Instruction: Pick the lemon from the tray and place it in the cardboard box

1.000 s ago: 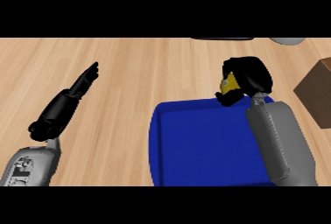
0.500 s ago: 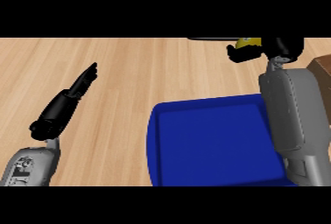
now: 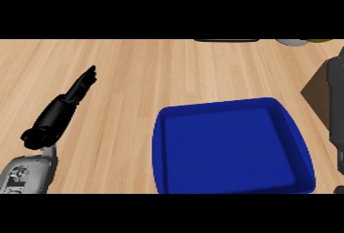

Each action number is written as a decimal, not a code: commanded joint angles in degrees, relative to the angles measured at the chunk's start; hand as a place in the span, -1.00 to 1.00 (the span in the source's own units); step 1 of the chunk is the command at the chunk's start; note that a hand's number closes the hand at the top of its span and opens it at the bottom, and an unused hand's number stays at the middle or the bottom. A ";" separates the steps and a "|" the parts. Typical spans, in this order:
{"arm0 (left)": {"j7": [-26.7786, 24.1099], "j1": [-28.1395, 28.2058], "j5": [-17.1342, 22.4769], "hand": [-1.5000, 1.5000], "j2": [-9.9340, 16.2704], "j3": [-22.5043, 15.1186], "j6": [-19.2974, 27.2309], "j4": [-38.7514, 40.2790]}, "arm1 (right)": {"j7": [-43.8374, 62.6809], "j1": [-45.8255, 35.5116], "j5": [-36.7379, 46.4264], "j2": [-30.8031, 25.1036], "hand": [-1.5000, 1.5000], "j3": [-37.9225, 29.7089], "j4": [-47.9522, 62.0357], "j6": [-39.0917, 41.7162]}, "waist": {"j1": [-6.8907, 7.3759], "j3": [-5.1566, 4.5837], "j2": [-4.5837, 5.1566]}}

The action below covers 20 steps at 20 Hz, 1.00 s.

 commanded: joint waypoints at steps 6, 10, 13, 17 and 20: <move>2.36 -0.74 0.85 0.00 -0.44 0.36 -0.96 -0.48 | -5.92 -0.93 -1.40 -15.02 1.00 -3.93 16.24 3.74 | 0.37 0.02 0.26; 1.39 1.61 -0.42 0.00 -1.60 -1.85 -0.59 -3.00 | -5.91 0.00 -3.17 -17.48 1.00 -5.29 23.23 13.22 | 0.73 0.04 0.16; 1.28 -1.35 -0.22 0.00 -0.34 0.17 -0.75 0.13 | -10.14 -0.28 -4.88 -21.37 1.00 -6.61 28.68 14.47 | 0.52 0.05 0.41; -0.89 1.31 -0.72 0.00 -1.27 -0.35 -0.26 -0.08 | -14.89 2.14 -4.54 -24.20 1.00 -5.50 34.14 18.27 | 0.71 0.05 0.35; 1.10 1.52 0.55 0.00 -1.25 -0.36 -1.54 -1.63 | -13.72 2.86 -4.59 -25.59 1.00 -6.09 38.34 19.62 | 1.03 0.08 0.34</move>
